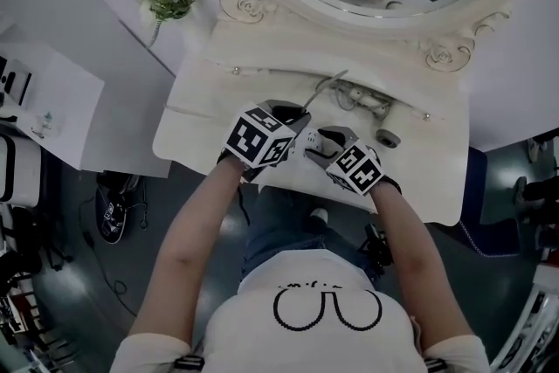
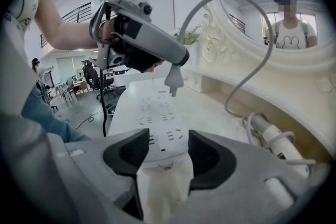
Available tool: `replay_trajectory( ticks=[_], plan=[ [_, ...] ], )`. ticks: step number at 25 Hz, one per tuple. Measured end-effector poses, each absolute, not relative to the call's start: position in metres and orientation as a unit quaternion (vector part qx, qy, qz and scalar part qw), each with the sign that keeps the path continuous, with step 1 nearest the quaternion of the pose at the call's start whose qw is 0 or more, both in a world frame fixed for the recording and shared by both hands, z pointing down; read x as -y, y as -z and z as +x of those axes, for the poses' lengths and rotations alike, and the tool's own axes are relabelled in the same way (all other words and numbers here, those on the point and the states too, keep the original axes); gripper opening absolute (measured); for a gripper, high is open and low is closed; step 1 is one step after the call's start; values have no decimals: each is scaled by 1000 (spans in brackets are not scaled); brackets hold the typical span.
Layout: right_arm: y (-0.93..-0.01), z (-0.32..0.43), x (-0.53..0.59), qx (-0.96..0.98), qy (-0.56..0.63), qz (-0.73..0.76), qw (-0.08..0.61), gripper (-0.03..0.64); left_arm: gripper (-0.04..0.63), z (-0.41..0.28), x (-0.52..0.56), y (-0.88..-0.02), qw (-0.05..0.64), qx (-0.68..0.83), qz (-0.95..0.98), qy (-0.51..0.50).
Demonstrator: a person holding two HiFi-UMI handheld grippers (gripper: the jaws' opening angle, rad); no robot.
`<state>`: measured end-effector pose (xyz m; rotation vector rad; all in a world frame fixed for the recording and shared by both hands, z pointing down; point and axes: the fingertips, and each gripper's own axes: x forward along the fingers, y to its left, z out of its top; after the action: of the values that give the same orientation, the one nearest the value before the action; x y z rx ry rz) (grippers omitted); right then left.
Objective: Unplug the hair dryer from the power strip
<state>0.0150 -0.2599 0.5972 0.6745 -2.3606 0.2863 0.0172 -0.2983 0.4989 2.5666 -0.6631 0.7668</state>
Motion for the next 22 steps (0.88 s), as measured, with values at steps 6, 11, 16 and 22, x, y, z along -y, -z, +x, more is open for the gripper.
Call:
replay_trajectory(
  ticks=[6, 11, 16, 22],
  plan=[
    [-598, 14, 260, 899, -113, 258, 335, 230, 37, 7, 310, -507, 196, 247, 908, -277],
    [-596, 11, 260, 893, -126, 256, 347, 230, 37, -8, 332, -506, 198, 247, 904, -286],
    [-595, 10, 264, 877, -152, 253, 380, 212, 38, -26, 364, -506, 216, 232, 903, -290],
    [-595, 14, 277, 860, -173, 282, 389, 138, 40, -36, 378, -546, 271, 196, 886, -321]
  ],
)
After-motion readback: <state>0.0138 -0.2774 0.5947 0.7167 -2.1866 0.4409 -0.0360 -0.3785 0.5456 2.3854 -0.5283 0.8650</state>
